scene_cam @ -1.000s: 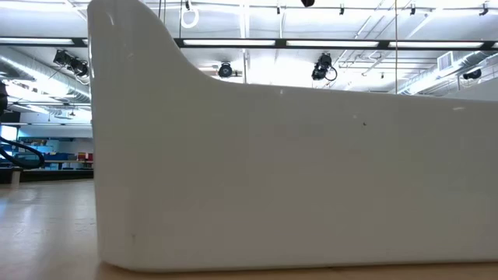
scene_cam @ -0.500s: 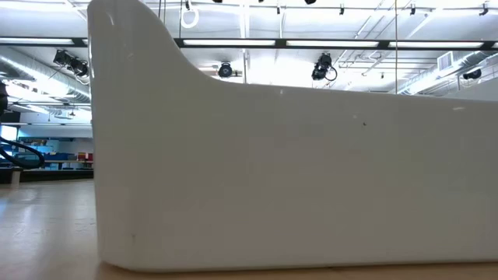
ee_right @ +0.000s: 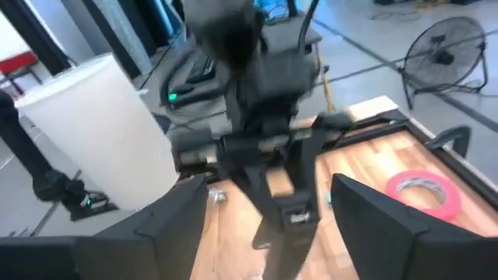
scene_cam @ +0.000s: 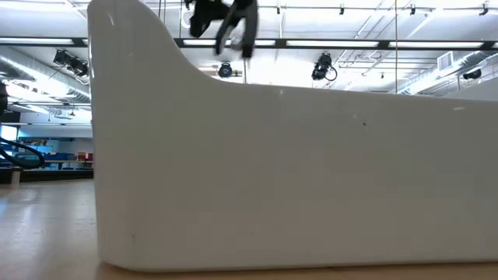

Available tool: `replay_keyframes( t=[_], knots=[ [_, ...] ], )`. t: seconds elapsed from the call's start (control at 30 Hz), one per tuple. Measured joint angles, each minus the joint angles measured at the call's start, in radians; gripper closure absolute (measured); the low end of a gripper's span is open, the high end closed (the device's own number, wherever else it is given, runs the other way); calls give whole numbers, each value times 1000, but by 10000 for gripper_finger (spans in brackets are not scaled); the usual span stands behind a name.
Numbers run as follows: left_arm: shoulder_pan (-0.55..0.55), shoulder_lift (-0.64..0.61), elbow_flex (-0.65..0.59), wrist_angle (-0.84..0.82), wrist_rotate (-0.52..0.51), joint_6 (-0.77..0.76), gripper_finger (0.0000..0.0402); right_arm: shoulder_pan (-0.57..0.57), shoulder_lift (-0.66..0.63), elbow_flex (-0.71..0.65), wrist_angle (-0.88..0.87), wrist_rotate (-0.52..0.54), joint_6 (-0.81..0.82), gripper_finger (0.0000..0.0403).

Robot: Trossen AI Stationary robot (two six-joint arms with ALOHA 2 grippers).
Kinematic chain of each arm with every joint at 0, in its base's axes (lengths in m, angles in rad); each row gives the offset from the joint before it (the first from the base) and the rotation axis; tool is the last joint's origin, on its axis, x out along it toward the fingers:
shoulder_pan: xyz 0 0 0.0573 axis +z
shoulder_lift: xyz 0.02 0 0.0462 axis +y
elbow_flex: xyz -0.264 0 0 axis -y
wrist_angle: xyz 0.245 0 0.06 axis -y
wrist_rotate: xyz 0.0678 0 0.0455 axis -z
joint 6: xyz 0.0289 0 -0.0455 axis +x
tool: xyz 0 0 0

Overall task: Pick and place Stapler, Stapler remover, tape
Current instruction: Put the black stapler into the left transparent bin

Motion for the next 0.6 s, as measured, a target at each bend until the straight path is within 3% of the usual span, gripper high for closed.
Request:
replay_keyframes(
  t=[0.1, 0.23, 0.5, 0.6],
  knots=[
    [0, 0, -1, -122, -21, -41, 252, -13, -22, 0, -15, 1, -7, 154],
    [15, 0, -58, -115, 1, -91, 252, -19, -40, 0, -11, 0, -25, 172],
    [102, 0, -301, 159, 176, -271, 252, -19, -46, 0, -15, 1, -32, 191],
    [140, 0, -362, 217, 193, -332, 252, -19, -46, 0, -15, 1, -34, 193]
  ],
)
